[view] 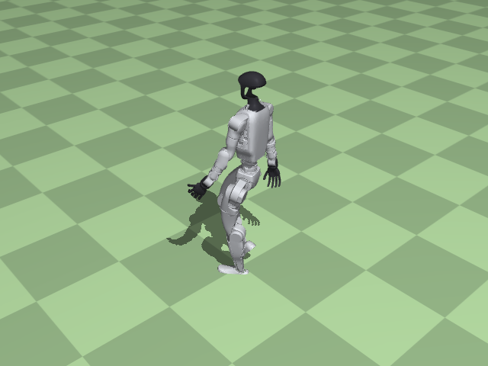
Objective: In place motions
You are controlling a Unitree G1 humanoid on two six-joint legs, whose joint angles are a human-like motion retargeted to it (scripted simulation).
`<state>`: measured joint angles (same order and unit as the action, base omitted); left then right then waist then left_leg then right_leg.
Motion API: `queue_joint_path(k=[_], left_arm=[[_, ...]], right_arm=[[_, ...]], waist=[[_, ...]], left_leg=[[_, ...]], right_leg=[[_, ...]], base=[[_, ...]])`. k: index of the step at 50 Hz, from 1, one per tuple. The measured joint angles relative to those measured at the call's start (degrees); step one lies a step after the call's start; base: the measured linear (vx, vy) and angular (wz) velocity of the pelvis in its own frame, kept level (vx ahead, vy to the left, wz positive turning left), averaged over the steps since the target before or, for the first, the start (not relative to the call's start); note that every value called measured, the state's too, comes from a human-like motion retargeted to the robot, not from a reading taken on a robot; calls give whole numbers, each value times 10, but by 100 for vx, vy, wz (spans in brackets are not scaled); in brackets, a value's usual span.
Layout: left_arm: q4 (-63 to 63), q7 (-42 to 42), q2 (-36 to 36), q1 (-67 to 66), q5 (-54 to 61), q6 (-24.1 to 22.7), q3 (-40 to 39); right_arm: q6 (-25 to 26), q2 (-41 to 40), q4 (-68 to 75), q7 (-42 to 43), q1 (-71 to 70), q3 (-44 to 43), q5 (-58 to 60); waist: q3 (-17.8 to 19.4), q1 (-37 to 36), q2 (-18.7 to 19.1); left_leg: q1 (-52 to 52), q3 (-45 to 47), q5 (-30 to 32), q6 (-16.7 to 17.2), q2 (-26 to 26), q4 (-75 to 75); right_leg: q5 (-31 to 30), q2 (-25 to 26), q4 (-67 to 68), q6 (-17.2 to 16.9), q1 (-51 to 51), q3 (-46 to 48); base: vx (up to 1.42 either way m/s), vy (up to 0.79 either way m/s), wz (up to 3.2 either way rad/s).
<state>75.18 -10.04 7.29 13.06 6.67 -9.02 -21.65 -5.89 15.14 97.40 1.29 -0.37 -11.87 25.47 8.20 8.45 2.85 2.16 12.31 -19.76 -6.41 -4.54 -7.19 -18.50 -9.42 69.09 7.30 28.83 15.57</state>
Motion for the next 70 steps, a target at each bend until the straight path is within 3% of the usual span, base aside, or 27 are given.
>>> queue_joint_path(k=[2,4,7,10,13,17,19,22,23,25,27,28,30,31,34,38,43,48,53,57,60,70], left_arm=[[-64,-38,26,61,-15,9,5],[-121,-35,24,84,-62,0,-30],[-185,0,25,78,-67,-20,-29],[-228,21,21,43,-55,-29,-13],[-249,-2,9,20,-57,-32,10],[-236,-11,-12,-25,-56,-35,26],[-219,-17,-23,-61,-47,-42,16],[-195,-25,-51,-119,-39,-43,-11],[-187,-25,-60,-137,-36,-42,-18],[-169,-23,-70,-161,-31,-39,-28],[-151,-21,-65,-176,-35,-33,-51],[-140,-22,-61,-185,-45,-28,-59],[-100,-13,-52,-190,-80,-17,-64],[-83,-2,-54,-186,-95,-17,-61],[-46,41,-55,-198,-102,-18,-71],[30,62,-27,-185,-82,-19,-90],[119,104,-11,-177,-133,4,-106],[128,93,-22,-198,-142,0,-103],[152,97,-33,-207,-121,3,-117],[162,88,-42,-210,-112,11,-122],[156,78,-47,-210,-111,13,-117],[130,42,-45,-221,-140,35,-107]], right_arm=[[37,15,0,-15,21,-28,-30],[52,14,0,-6,58,-63,-37],[44,23,0,-11,132,-98,-65],[49,31,0,-16,203,-107,-97],[59,24,0,-1,222,-120,-111],[50,5,0,-15,200,-104,-92],[43,0,-1,-54,157,-82,-64],[26,-11,-30,-79,112,-34,-38],[21,-14,-48,-75,99,-19,-32],[9,-21,-90,-60,69,7,-18],[-3,-33,-136,-57,42,37,-6],[-8,-39,-153,-65,32,48,-3],[-9,-50,-176,-100,8,44,-2],[-5,-51,-186,-115,-1,29,-6],[-7,-63,-233,-161,-46,26,-26],[-19,-79,-300,-196,-101,74,-46],[-37,-77,-323,-164,-97,93,-51],[-31,-70,-257,-161,-55,66,-19],[-1,-53,-105,-142,-28,50,12],[25,-37,-7,-68,6,42,18],[34,-33,0,-27,50,27,2],[43,-13,0,-35,87,12,31]], waist=[[55,51,-8],[81,113,-6],[73,170,10],[28,179,24],[10,133,20],[-19,93,20],[-13,67,9],[-39,40,6],[-49,32,1],[-61,26,-18],[-67,0,-38],[-75,-20,-43],[-98,-82,-31],[-110,-95,-25],[-122,-129,-33],[-98,-62,-29],[-95,-31,-22],[-92,-61,-31],[-89,-57,-33],[-90,-51,-30],[-86,-50,-29],[-90,-46,-20]], left_leg=[[0,-28,11,-22,-21,-2],[-6,-62,28,-31,-17,-3],[-23,-92,46,-31,3,-4],[-46,-96,44,-30,13,-11],[-44,-78,38,-27,8,-9],[-44,-62,41,-17,10,8],[-18,-34,31,-14,10,12],[-9,-5,23,-10,1,21],[-11,1,21,-10,-8,22],[-15,2,16,-11,-40,17],[-3,22,11,-6,-58,24],[3,34,10,-4,-62,28],[-11,61,10,1,-42,27],[-26,55,12,4,-34,23],[-40,72,20,13,-26,29],[-45,47,38,21,-23,30],[-54,20,51,27,-18,28],[-49,20,54,31,-17,27],[-46,11,56,31,-15,24],[-46,3,56,31,-14,22],[-44,-2,56,30,-14,22],[-38,11,49,32,-3,22]], right_leg=[[42,-60,150,13,110,-1],[69,-65,226,4,194,4],[97,-37,267,-15,291,30],[118,-22,255,-15,328,44],[115,-19,210,-17,273,32],[94,-9,65,-30,115,40],[74,37,-54,-52,9,2],[41,101,-284,-90,-132,-82],[26,97,-369,-95,-180,-96],[120,79,-536,-156,-273,-96],[187,62,-616,-134,-326,-28],[156,59,-638,-141,-325,-12],[117,54,-669,-188,-311,-95],[113,50,-671,-195,-298,-68],[110,60,-668,-173,-271,-32],[113,65,-670,-164,-274,-26],[119,70,-673,-158,-278,-7],[121,71,-672,-153,-283,-2],[127,73,-674,-147,-292,6],[132,75,-673,-144,-296,14],[135,75,-671,-141,-299,19],[136,87,-671,-132,-299,5]], base=[[-47,28,108],[-10,11,150],[22,-6,91],[35,-13,4],[8,-9,-49],[0,-8,-49],[8,0,-108],[14,-5,-82],[8,-4,-37],[-4,-3,-6],[-2,-6,-68],[8,-11,-102],[2,-17,-83],[-14,-12,-11],[-23,-16,-29],[-21,-14,56],[-8,-3,52],[4,-6,2],[1,-2,9],[1,-1,4],[0,0,0],[-1,-1,-12]])
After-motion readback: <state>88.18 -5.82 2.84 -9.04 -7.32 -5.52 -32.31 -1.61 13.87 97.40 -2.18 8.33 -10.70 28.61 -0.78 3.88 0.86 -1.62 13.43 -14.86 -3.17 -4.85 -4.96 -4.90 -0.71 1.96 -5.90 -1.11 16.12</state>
